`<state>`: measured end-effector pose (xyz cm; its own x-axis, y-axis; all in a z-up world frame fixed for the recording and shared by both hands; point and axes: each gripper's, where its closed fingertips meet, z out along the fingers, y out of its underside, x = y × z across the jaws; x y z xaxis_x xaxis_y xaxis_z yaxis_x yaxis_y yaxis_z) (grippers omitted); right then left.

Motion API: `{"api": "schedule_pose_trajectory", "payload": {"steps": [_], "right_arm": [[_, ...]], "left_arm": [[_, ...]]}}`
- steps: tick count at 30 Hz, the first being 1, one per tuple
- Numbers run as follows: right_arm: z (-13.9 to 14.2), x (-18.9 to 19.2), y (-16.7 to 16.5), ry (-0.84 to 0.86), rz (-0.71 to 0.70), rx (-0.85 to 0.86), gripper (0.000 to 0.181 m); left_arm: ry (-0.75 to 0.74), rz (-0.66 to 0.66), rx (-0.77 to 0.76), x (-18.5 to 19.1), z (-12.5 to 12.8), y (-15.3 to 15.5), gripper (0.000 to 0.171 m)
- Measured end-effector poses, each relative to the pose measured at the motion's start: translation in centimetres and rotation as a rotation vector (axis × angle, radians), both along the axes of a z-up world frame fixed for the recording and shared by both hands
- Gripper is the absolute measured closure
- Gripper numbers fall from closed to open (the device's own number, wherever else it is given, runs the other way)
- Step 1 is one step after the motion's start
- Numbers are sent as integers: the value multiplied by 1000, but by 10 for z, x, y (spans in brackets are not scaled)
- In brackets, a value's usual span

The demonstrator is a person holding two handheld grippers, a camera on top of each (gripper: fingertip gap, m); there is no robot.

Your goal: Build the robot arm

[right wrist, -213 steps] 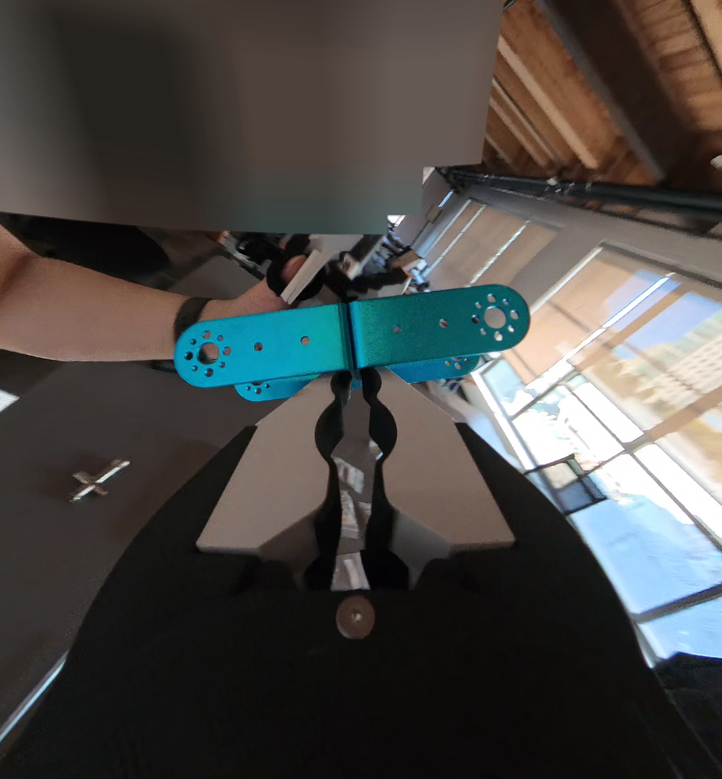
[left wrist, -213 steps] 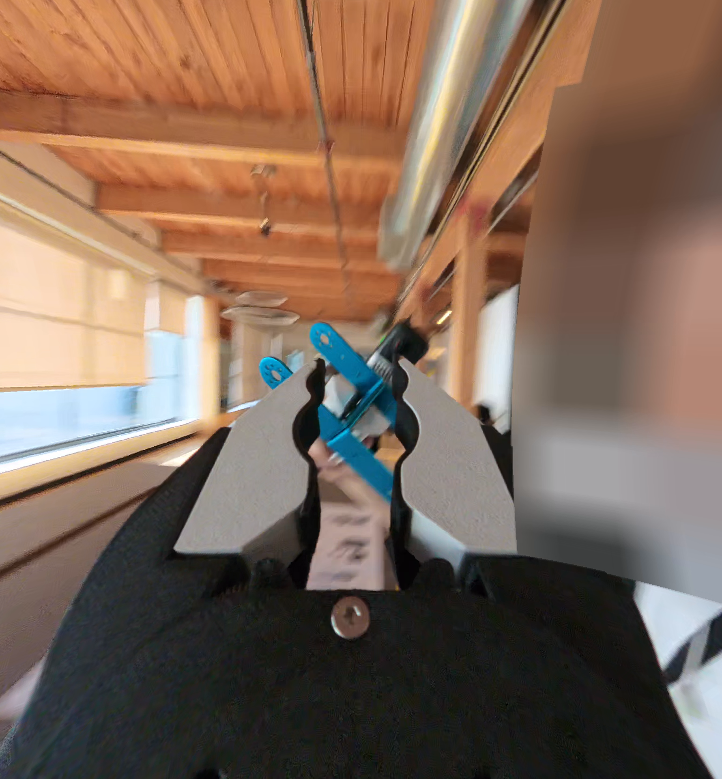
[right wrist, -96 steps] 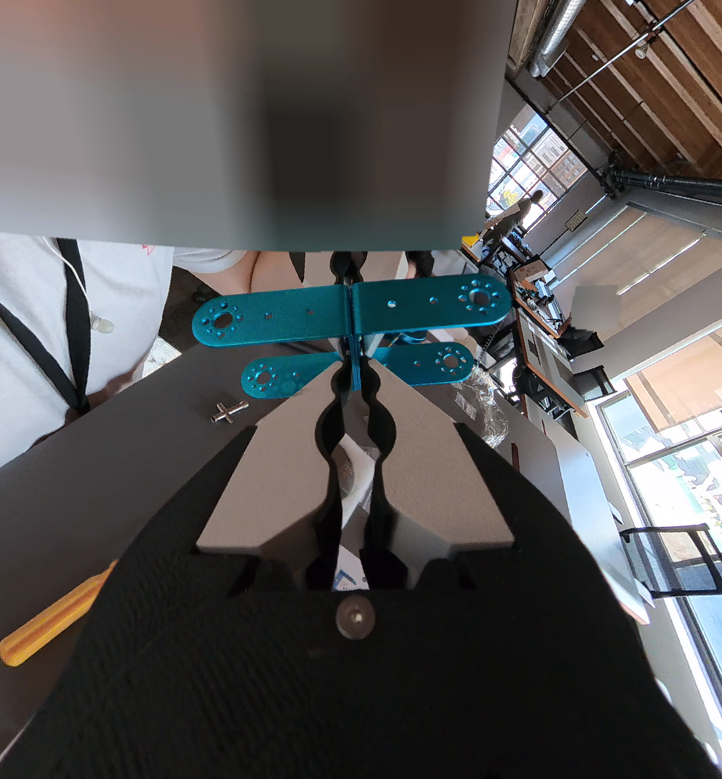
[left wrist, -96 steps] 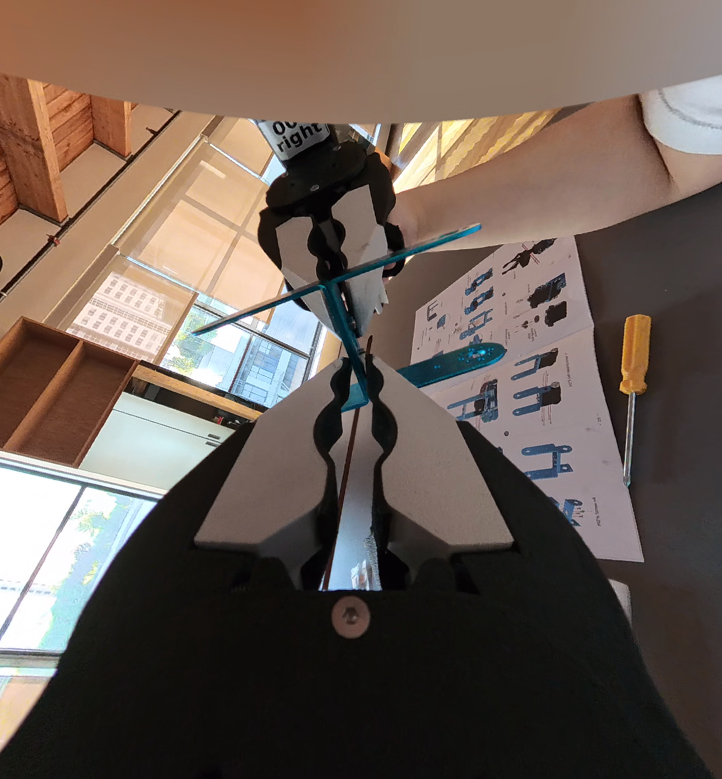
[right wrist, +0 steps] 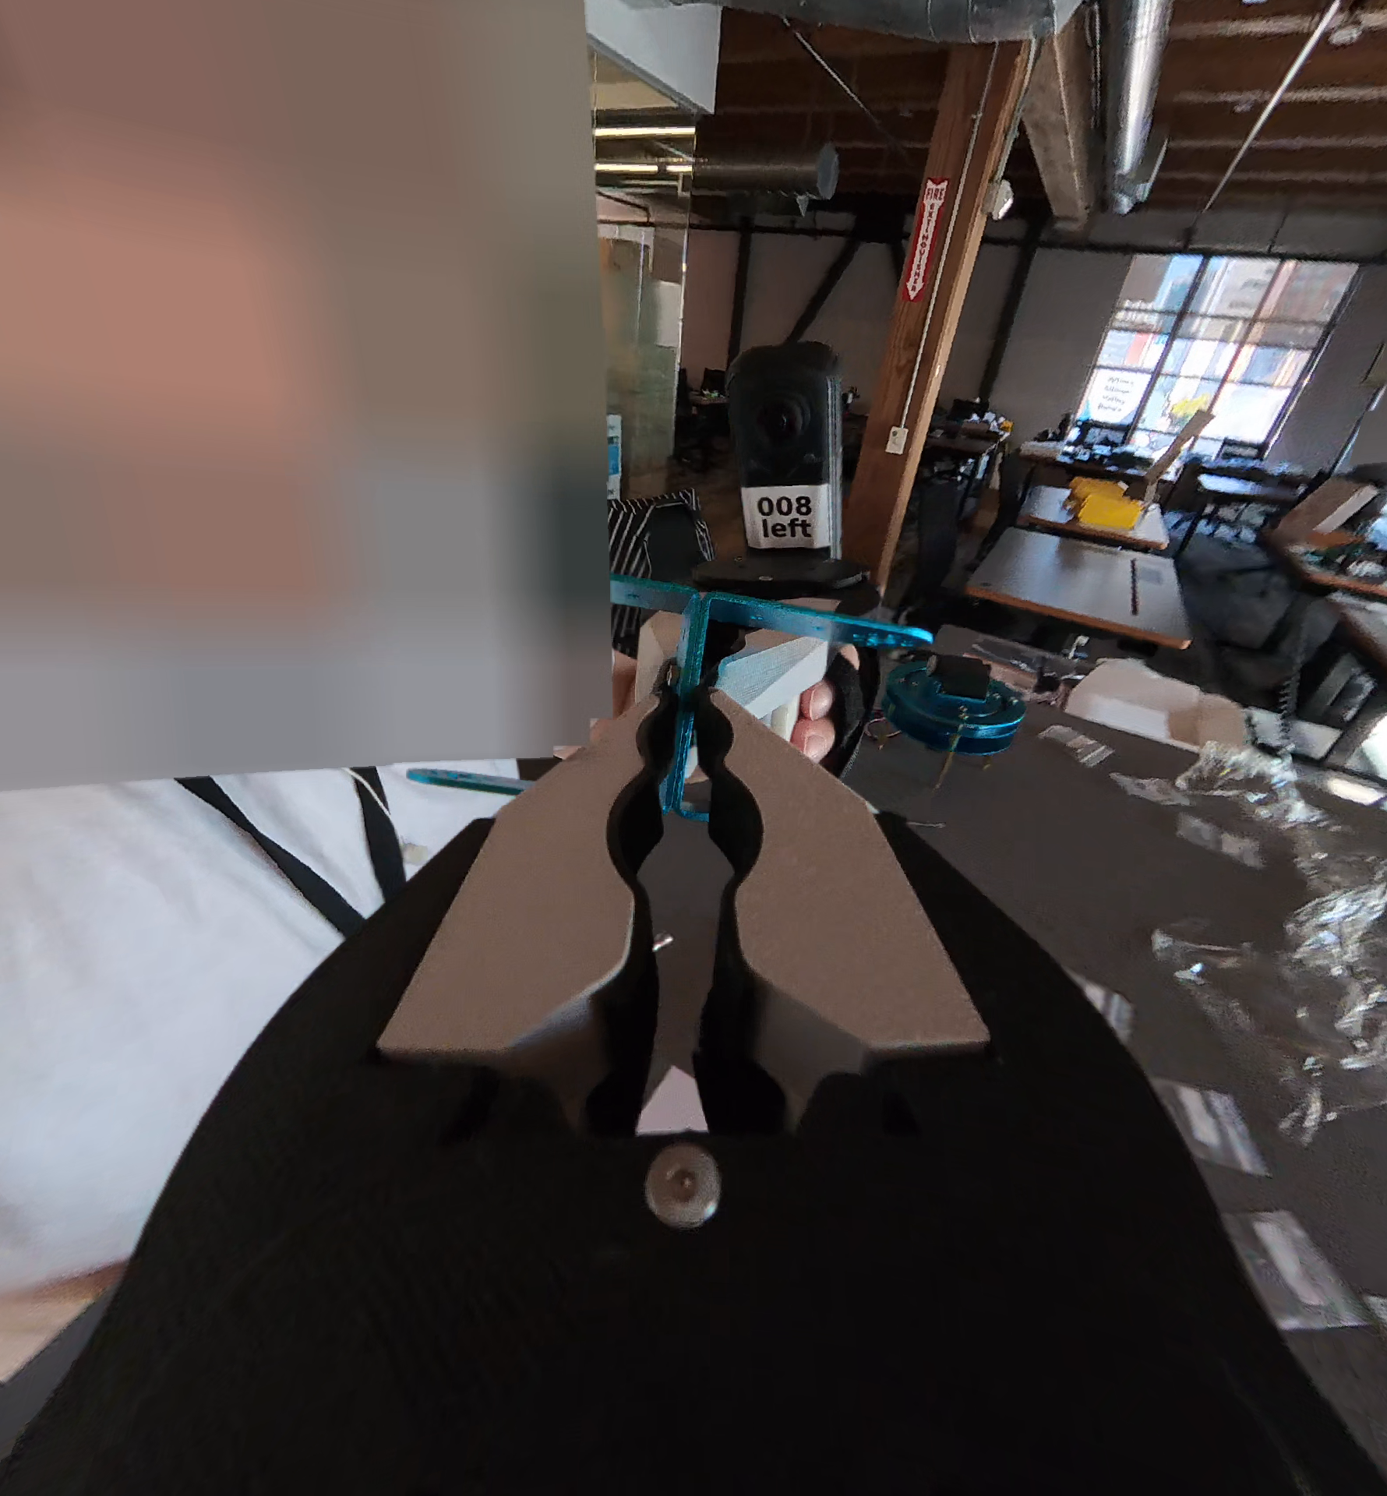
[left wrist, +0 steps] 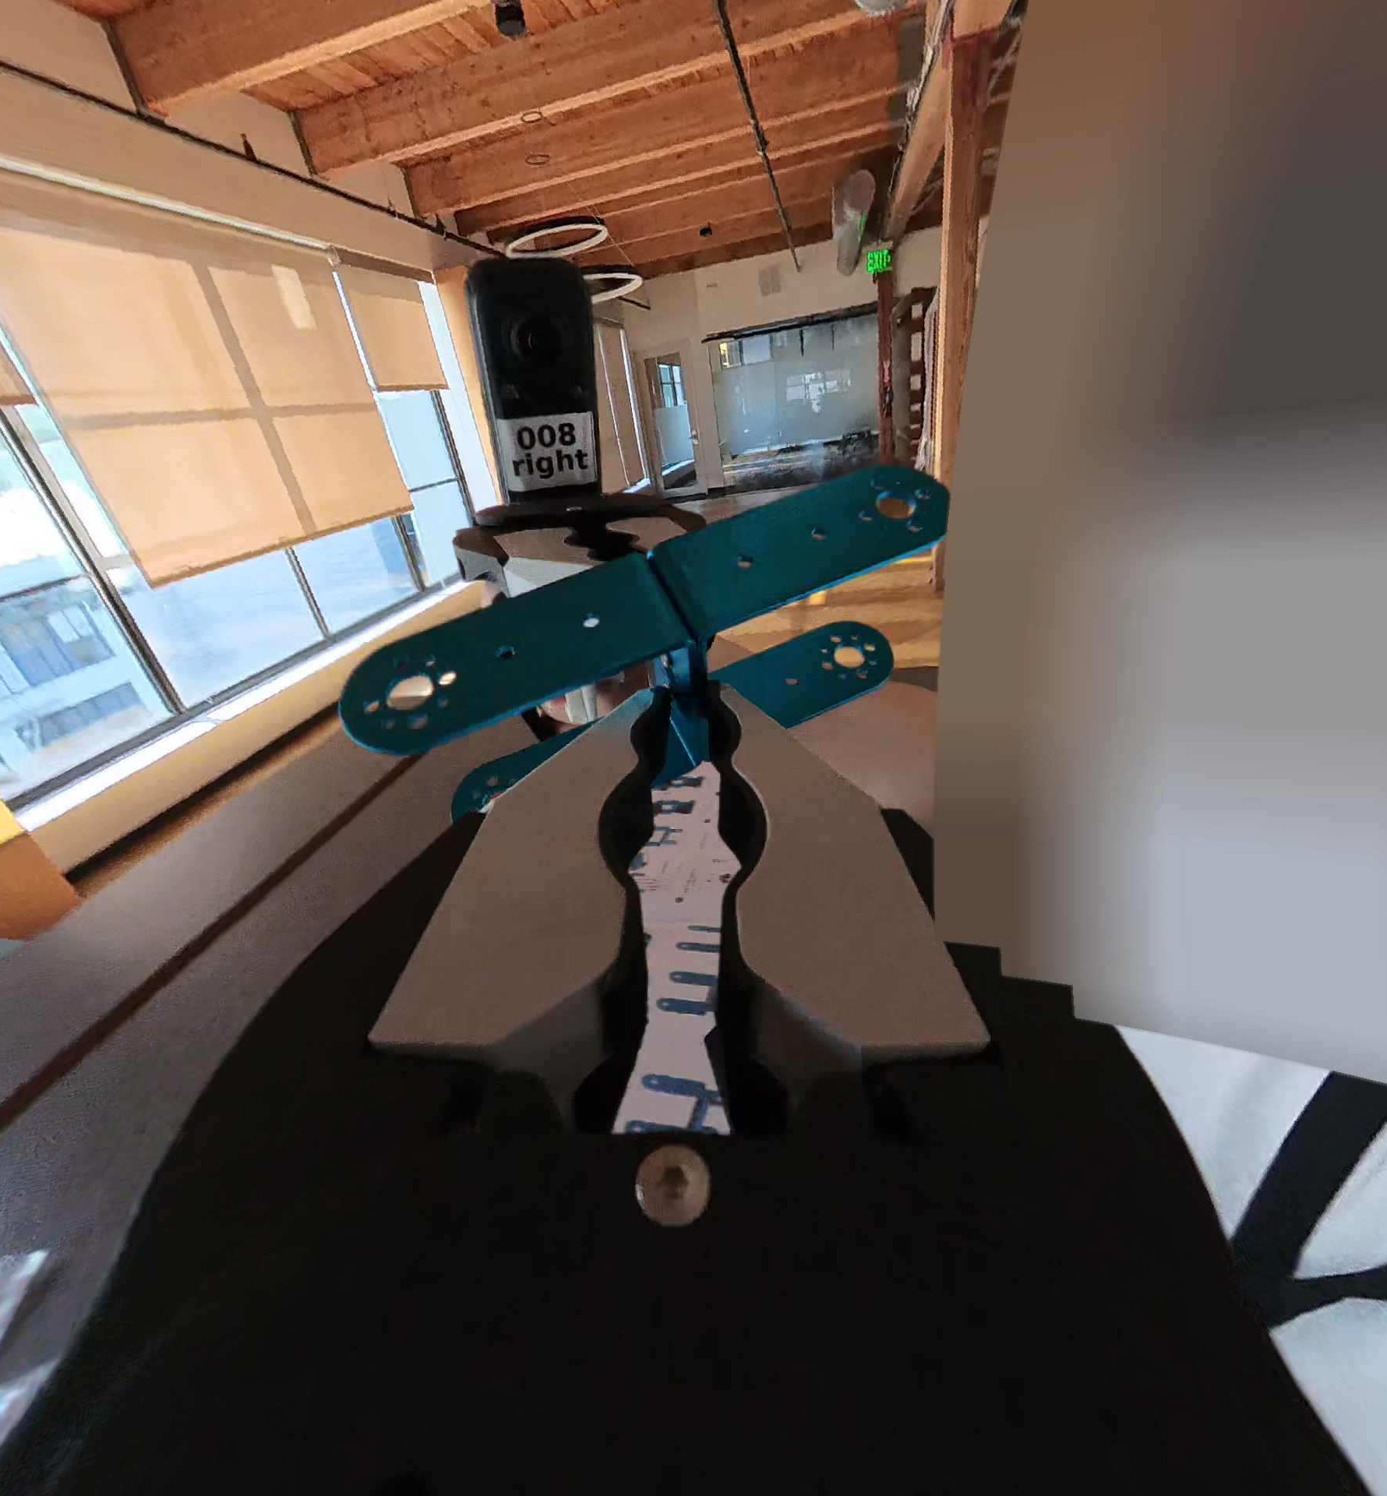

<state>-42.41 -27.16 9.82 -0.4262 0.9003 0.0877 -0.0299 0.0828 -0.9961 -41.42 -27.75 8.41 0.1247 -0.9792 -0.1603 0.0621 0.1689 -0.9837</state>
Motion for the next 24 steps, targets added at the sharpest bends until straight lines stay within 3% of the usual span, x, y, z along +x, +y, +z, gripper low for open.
{"api": "schedule_pose_trajectory", "payload": {"steps": [1,12,24], "right_arm": [[-2,-3,5,-18,0,-59,179],[-35,-32,54,-150,-90,-535,178],[-73,-46,97,-193,-312,-643,178]], "left_arm": [[-16,-8,-59,-2,-1,4,165],[-317,-195,-740,-34,-26,47,160],[-470,-239,-1095,-51,-61,94,165]]}}
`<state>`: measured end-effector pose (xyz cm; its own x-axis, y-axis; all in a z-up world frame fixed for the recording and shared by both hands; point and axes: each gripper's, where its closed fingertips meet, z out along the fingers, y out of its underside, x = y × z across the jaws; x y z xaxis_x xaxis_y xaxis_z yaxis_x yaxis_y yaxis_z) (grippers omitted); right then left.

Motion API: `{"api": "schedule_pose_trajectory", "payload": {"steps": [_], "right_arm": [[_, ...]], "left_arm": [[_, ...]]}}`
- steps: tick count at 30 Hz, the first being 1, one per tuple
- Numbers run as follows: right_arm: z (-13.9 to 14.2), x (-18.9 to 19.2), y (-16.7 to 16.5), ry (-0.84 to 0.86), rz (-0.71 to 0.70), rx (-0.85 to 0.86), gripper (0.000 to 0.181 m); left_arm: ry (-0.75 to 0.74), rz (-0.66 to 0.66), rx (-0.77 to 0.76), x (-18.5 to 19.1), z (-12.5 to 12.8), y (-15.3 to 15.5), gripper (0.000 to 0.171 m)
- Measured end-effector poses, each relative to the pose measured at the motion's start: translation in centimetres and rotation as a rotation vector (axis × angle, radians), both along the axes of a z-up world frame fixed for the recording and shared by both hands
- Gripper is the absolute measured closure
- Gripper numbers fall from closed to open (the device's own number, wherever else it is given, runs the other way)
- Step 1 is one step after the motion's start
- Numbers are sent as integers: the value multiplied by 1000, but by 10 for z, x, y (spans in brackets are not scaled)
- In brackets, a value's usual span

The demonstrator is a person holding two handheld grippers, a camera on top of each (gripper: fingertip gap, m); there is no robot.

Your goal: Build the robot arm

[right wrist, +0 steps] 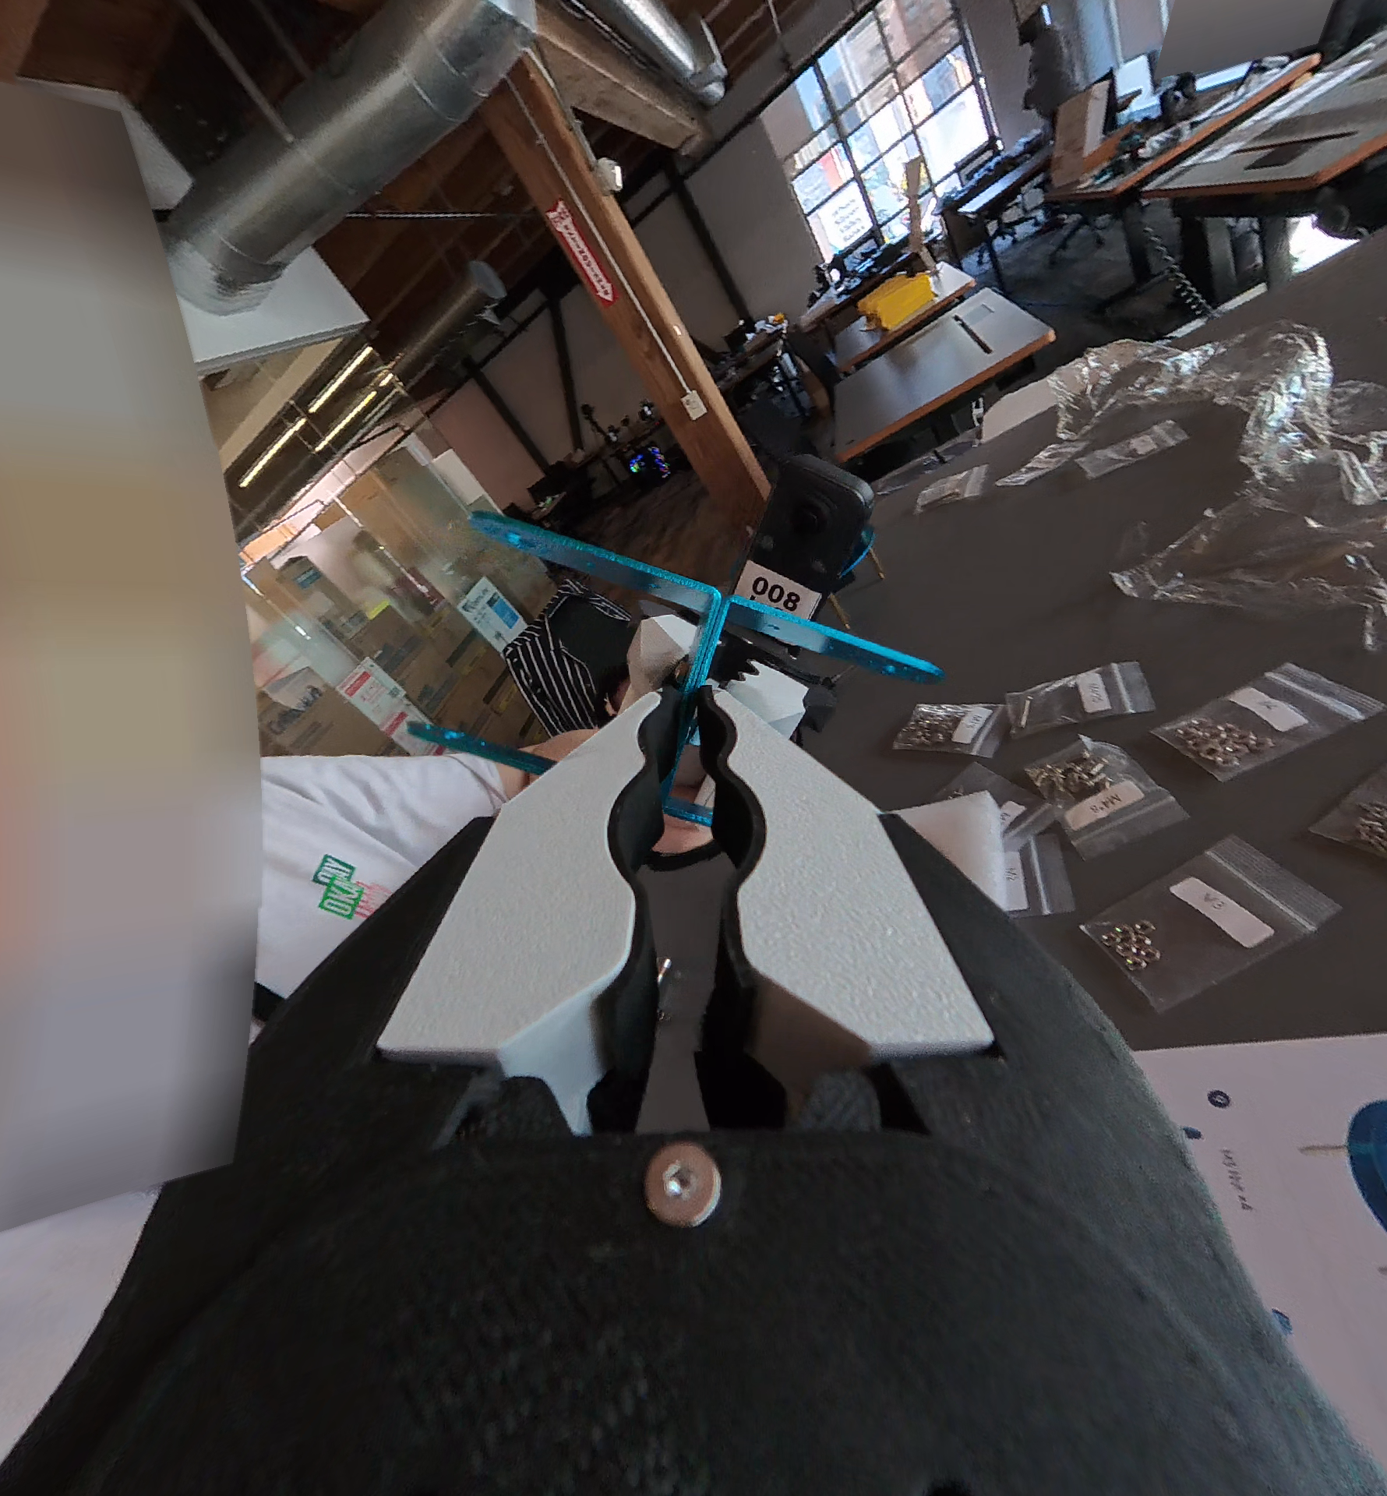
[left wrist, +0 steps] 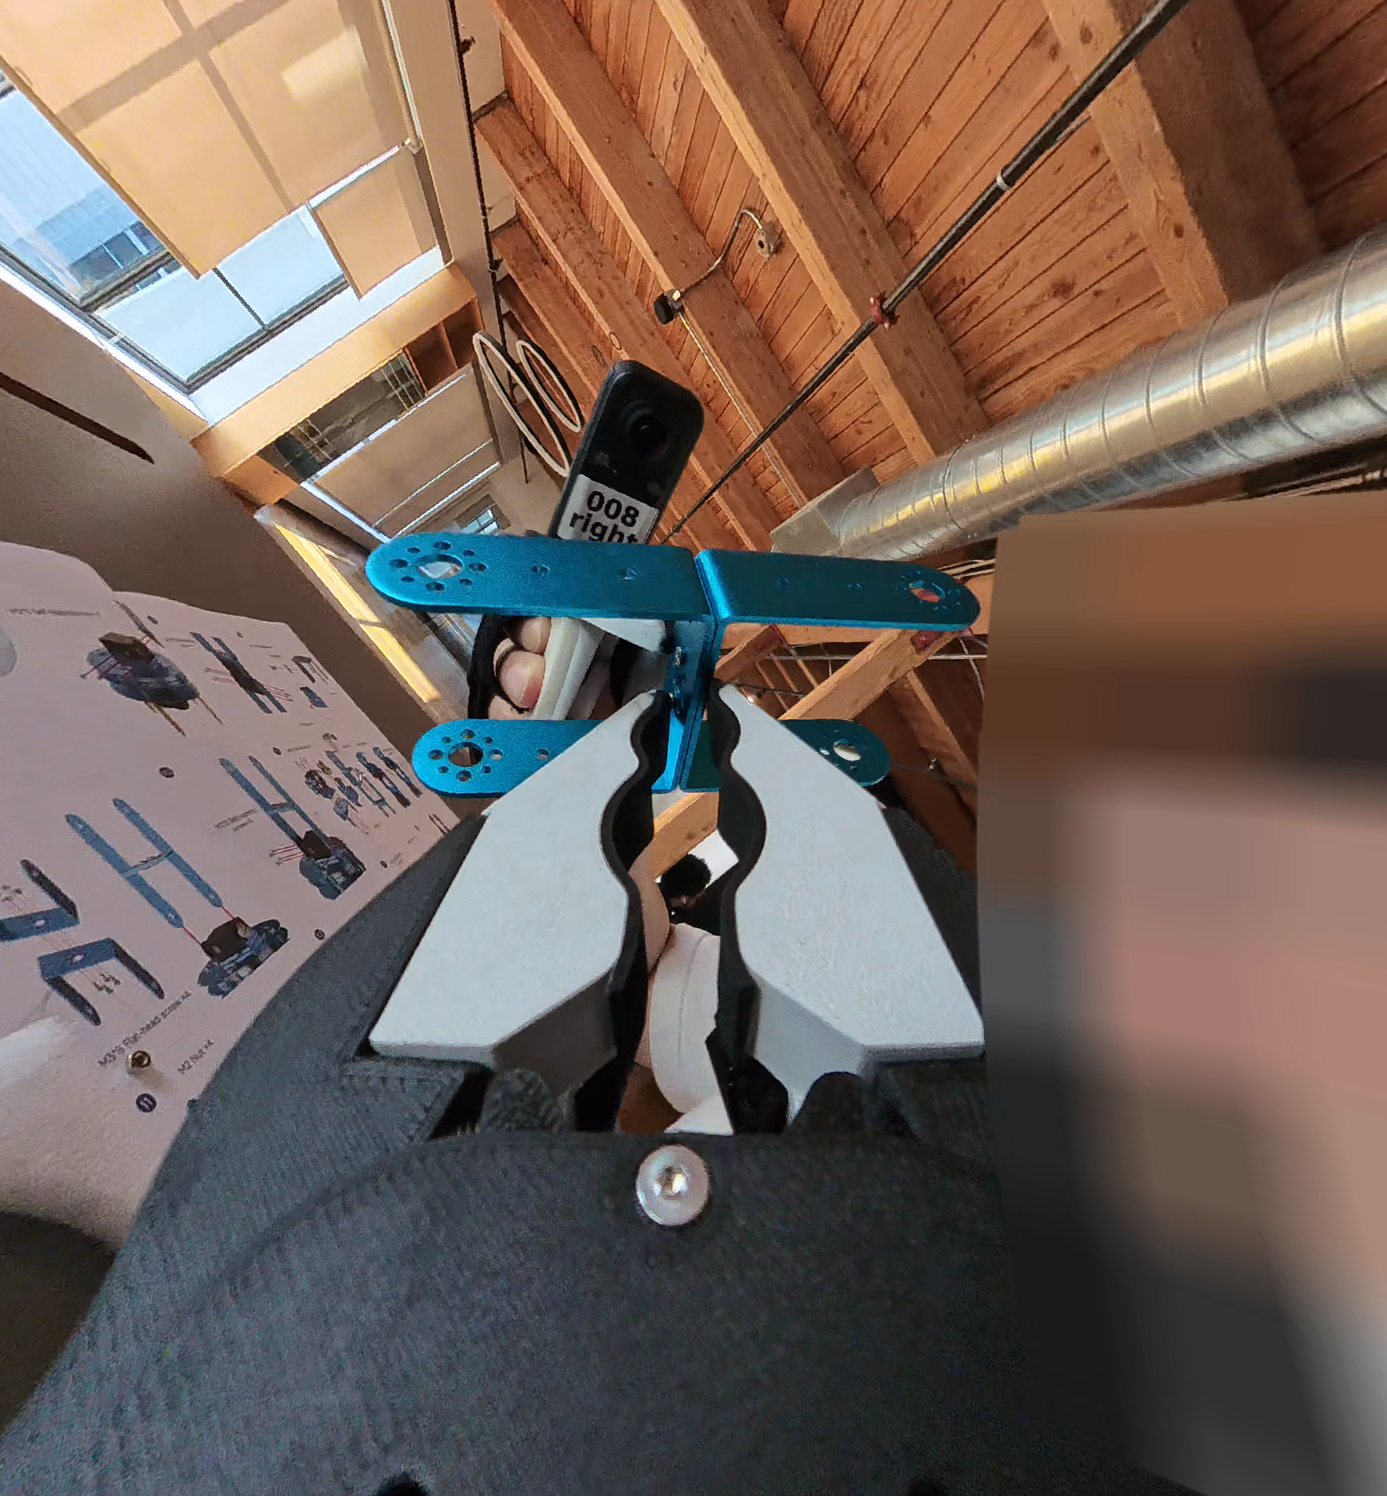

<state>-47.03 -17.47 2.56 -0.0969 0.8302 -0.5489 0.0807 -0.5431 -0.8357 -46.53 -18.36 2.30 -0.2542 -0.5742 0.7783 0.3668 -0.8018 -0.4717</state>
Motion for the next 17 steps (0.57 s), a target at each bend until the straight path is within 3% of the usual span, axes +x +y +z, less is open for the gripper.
{"api": "schedule_pose_trajectory", "payload": {"steps": [7,17], "right_arm": [[-12,-2,8,-20,-25,-11,176],[-16,-5,6,13,-10,24,179]], "left_arm": [[-5,-15,-82,-1,-14,9,169],[-32,14,-73,-4,-11,13,158]]}}
